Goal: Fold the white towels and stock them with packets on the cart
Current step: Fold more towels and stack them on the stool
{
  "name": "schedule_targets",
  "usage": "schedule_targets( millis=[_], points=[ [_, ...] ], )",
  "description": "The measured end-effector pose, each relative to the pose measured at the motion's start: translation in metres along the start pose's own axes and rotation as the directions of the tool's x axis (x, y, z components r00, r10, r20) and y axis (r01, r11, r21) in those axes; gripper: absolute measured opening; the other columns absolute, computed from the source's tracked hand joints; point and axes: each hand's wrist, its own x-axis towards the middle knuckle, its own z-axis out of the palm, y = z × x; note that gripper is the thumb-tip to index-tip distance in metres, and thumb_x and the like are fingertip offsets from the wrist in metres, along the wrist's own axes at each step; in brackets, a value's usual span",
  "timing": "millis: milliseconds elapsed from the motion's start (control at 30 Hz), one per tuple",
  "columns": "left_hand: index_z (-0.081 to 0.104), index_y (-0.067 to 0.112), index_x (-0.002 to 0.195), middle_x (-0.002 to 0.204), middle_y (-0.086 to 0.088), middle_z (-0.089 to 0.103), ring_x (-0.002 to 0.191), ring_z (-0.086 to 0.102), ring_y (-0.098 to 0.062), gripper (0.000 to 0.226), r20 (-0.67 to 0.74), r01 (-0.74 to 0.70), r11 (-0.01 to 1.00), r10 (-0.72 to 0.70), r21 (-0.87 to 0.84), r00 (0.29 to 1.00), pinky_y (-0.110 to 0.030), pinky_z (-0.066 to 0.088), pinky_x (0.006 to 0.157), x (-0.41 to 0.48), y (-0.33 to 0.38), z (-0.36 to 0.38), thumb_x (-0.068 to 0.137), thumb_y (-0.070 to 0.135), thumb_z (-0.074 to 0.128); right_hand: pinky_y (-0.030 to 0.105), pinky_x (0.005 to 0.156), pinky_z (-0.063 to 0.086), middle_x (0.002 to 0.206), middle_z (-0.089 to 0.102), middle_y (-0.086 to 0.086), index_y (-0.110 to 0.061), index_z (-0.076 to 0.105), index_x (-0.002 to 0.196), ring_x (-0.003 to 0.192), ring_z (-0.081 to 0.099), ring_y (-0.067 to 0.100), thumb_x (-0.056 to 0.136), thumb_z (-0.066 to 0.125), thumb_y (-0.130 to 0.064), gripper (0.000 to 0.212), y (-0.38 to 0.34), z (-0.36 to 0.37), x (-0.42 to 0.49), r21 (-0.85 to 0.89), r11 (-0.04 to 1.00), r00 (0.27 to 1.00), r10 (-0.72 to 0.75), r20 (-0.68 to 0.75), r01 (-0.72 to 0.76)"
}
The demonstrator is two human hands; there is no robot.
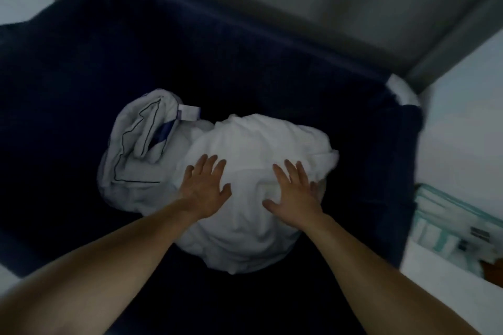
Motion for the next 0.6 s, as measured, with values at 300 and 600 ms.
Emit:
schedule_targets(
  millis=[300,600],
  points=[
    [0.007,0.019,0.158,0.165,-0.005,0.005,0.152,0.001,-0.025,0.086,0.167,-0.052,0.999,0.054,-0.018,0.984,-0.047,0.006,0.122,0.064,-0.075,0.068,0.085,0.065,0.009,0.079,0.102,0.009,0.160,-0.026,-0.001,-0.039,-0.024,0.150,0.146,-0.027,0.032,0.050,0.082,-0.071,0.149,0.000,0.104,0.112,-0.039,0.972,0.927,0.232,0.296,-0.231],
    [0.000,0.018,0.158,0.165,-0.004,0.003,0.152,0.001,-0.023,0.100,0.265,-0.081,0.988,0.114,-0.132,0.957,-0.046,0.011,0.121,0.051,-0.070,0.070,0.075,0.072,0.020,0.033,0.086,0.047,0.115,0.062,0.012,-0.017,0.050,0.101,0.110,0.057,0.029,0.092,0.053,-0.021,0.010,-0.016,0.132,0.086,0.026,0.956,0.955,0.289,0.066,-0.291]
  ],
)
